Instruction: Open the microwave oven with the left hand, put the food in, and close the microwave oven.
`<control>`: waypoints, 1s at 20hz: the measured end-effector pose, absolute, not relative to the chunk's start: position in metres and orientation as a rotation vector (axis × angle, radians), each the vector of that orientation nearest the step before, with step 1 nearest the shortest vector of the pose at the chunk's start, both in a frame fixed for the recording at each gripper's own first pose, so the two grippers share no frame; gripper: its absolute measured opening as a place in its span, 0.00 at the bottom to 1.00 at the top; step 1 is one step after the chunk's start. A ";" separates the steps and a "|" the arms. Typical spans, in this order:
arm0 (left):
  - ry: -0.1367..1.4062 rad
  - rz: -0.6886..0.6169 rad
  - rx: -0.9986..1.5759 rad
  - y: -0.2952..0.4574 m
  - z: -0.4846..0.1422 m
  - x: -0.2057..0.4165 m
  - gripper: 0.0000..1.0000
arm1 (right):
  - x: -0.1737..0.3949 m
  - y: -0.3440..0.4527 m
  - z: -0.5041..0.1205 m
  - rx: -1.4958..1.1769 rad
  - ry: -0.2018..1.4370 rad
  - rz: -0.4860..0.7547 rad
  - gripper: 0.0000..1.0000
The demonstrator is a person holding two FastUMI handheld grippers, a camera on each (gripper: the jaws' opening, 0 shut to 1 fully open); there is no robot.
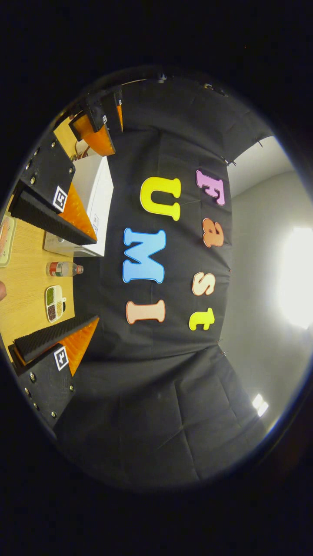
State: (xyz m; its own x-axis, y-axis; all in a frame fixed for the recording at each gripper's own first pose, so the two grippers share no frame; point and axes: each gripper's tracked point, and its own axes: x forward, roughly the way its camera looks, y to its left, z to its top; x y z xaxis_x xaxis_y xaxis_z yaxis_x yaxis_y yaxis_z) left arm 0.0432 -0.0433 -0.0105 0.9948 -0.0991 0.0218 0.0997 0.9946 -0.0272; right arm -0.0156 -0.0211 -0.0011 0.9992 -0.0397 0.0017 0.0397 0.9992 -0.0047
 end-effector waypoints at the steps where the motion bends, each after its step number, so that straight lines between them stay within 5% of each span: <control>1: -0.019 -0.107 -0.033 -0.046 -0.014 0.050 0.94 | -0.017 -0.025 -0.002 -0.008 -0.002 -0.050 0.96; 20: 0.197 -0.218 -0.060 -0.111 -0.179 0.194 0.95 | -0.071 -0.097 -0.017 -0.082 0.090 -0.293 0.96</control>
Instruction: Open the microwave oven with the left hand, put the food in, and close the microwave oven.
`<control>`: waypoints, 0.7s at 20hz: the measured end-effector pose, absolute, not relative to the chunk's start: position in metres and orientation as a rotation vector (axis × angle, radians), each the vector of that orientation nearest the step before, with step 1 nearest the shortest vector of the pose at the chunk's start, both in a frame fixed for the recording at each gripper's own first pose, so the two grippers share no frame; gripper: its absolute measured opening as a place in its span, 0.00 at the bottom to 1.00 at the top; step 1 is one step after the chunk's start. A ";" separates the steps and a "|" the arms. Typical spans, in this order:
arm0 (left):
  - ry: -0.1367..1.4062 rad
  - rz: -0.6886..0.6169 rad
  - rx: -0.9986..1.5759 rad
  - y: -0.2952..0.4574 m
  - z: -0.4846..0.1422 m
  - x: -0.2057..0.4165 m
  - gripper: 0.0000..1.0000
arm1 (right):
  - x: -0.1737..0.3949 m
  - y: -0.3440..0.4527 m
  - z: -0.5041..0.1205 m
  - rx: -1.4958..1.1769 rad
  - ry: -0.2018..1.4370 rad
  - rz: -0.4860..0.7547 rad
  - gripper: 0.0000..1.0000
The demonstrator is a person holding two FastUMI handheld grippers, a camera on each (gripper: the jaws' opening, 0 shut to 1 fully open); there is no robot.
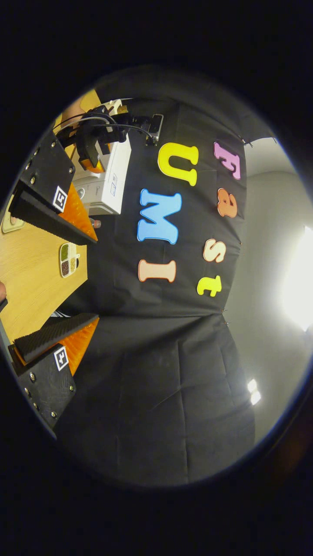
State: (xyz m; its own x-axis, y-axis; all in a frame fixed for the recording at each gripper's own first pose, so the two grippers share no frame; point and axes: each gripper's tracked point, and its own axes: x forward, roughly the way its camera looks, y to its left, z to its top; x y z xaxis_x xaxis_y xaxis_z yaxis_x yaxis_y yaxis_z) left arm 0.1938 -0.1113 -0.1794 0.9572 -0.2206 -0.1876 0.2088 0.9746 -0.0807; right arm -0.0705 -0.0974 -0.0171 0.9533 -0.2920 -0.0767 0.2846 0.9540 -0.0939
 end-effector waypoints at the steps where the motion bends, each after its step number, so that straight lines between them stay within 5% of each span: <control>1: 0.219 -0.218 -0.063 -0.112 -0.190 0.199 0.95 | -0.072 -0.100 -0.018 -0.087 0.093 -0.300 0.96; 7: 0.309 -0.241 -0.003 -0.128 -0.238 0.224 0.96 | -0.074 -0.104 -0.024 -0.083 0.122 -0.311 0.96; 13: 0.343 -0.236 0.023 -0.139 -0.260 0.232 0.68 | -0.069 -0.108 -0.024 -0.102 0.122 -0.310 0.96; 14: 0.344 -0.237 0.024 -0.140 -0.261 0.233 0.56 | -0.068 -0.108 -0.023 -0.106 0.120 -0.313 0.96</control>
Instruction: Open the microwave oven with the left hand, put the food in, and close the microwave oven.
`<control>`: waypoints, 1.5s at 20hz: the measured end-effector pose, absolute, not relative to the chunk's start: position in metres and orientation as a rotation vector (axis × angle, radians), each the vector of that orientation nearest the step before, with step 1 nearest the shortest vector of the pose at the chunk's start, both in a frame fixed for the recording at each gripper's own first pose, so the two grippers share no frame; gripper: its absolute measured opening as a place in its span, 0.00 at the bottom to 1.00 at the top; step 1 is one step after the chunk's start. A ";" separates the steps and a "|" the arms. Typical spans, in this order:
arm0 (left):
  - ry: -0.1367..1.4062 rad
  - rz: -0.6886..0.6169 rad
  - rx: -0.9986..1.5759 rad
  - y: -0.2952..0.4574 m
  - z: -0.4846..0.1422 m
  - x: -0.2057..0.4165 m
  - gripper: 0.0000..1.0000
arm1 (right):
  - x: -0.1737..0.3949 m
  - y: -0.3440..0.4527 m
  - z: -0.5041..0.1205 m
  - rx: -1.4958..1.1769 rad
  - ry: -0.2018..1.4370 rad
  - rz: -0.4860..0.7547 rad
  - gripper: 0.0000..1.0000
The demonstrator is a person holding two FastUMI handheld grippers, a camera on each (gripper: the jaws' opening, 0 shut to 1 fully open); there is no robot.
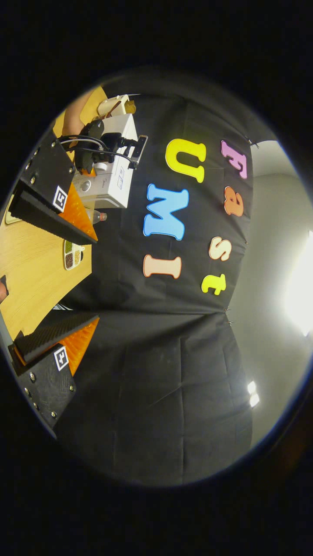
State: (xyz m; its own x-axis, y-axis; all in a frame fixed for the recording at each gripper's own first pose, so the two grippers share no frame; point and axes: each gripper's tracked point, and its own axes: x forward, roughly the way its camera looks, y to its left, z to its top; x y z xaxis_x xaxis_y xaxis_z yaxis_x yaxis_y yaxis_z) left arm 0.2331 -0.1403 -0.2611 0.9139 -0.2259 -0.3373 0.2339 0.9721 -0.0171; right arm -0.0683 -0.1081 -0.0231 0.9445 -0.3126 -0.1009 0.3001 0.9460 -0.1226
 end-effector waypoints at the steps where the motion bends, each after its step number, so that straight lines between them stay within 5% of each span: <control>1: 0.346 -0.220 0.034 -0.138 -0.262 0.234 0.56 | -0.069 -0.110 -0.024 -0.112 0.120 -0.315 0.96; 6: 0.369 -0.194 0.039 -0.135 -0.268 0.240 0.35 | -0.070 -0.114 -0.026 -0.123 0.124 -0.310 0.96; 18: 0.452 -0.167 -0.005 -0.131 -0.268 0.233 0.10 | -0.067 -0.120 -0.028 -0.107 0.096 -0.265 0.96; 25: 0.446 -0.188 -0.033 -0.111 -0.258 0.170 0.07 | -0.042 -0.106 -0.030 -0.046 0.067 -0.181 0.96; 30: 0.481 -0.218 -0.003 -0.089 -0.252 0.130 0.20 | -0.013 -0.071 -0.037 -0.021 0.071 -0.063 0.96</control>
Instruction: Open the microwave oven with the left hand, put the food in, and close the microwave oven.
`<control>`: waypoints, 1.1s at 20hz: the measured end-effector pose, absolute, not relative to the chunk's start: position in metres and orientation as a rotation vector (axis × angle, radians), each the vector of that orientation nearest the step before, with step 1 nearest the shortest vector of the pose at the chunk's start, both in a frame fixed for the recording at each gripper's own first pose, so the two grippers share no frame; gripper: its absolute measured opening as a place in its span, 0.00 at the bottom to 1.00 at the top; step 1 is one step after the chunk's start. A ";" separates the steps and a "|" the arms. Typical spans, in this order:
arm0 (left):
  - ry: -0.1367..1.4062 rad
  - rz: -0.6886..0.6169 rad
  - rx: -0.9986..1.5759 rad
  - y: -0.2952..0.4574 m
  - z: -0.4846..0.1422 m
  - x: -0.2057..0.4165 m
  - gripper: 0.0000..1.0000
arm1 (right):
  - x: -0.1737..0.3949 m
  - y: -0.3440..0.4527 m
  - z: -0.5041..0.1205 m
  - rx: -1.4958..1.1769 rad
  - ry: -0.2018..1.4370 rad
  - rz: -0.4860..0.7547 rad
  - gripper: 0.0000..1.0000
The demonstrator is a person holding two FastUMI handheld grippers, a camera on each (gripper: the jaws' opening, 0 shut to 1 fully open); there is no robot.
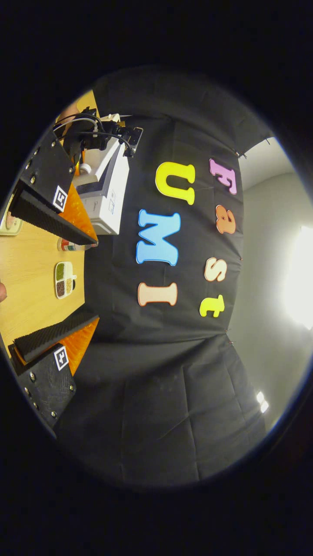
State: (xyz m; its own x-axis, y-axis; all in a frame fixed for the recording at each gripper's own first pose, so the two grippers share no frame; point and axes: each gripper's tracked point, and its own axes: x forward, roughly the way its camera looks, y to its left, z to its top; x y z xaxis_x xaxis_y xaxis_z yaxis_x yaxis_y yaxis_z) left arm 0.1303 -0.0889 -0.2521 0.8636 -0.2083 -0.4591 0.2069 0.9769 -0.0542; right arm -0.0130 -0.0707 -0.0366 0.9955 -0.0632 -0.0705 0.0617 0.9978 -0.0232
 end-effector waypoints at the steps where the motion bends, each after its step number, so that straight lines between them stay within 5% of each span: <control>1: 0.478 -0.213 0.002 -0.084 -0.251 0.121 0.23 | -0.009 -0.061 -0.035 -0.013 0.065 -0.036 0.96; 7: 0.484 -0.177 -0.024 -0.038 -0.246 0.065 0.32 | 0.000 -0.004 -0.027 -0.043 0.015 0.111 0.96; 22: 0.570 0.120 -0.085 0.154 -0.275 -0.044 0.29 | -0.004 0.118 -0.021 -0.052 -0.009 0.367 0.96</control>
